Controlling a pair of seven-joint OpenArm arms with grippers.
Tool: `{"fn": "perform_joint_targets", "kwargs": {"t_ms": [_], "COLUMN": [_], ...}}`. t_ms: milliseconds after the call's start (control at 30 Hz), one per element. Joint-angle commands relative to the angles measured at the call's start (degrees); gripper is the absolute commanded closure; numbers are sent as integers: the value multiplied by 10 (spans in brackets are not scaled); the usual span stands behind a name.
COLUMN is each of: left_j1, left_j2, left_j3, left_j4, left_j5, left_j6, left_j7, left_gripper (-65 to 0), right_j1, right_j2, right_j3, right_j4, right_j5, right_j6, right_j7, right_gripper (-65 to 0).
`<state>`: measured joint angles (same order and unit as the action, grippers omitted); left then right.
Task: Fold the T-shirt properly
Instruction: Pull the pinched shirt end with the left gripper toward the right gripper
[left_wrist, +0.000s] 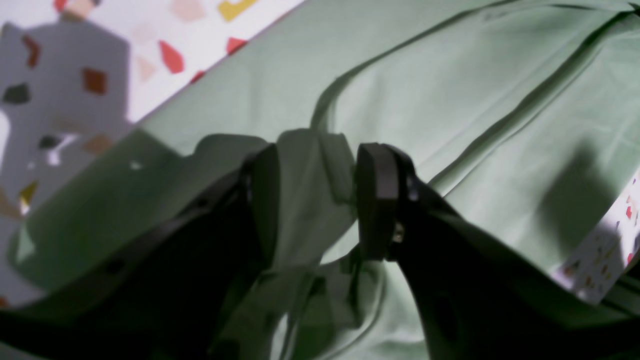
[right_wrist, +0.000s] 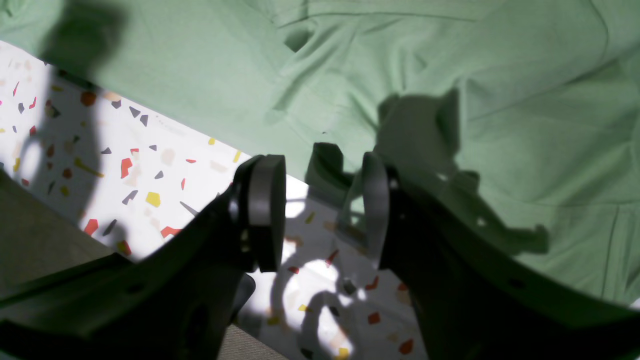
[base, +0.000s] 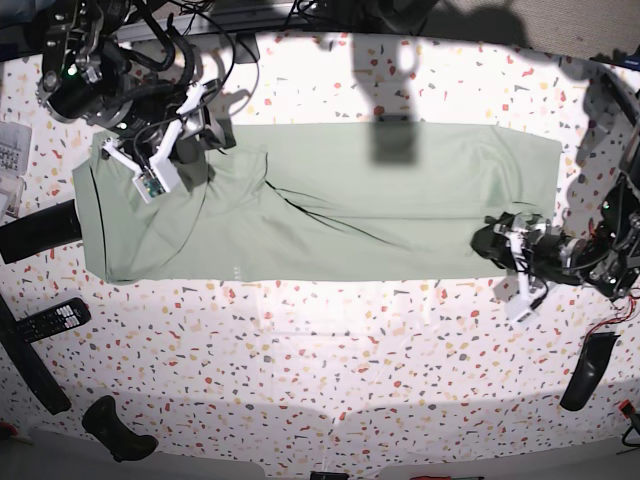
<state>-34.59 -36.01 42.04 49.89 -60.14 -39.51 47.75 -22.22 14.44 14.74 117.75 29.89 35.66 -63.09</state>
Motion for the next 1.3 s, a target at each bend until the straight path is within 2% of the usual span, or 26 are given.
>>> {"fn": "perform_joint_targets", "kwargs": {"t_ms": [0,367,467,667,1267], "left_j1": [-14,-14,-14,-15,-16], "left_j2": [-5,3,3,3,3], "left_j3": [-4,-4,-4,-4,-4], "left_j4": [7,7,7,7,7], "left_j5": [-9,-9,-9,-9,-7], "left_j6": [-5,-5,-5,-5,-5], "left_j7": [-9,3,3,4,19], "left_gripper": [-232,-222,-164,0,0], "right_j1": [3,3,3,3,3], "right_j2": [5,5,5,5,5], "right_j3": [2,2,2,2,2], "right_j4": [10,10,10,10,10], "right_j5": [8,8,8,8,8], "right_j6": [4,4,4,4,4], "right_j7": [9,9,9,9,22], "right_gripper": [-246,-246,-246,-246,-246]}}
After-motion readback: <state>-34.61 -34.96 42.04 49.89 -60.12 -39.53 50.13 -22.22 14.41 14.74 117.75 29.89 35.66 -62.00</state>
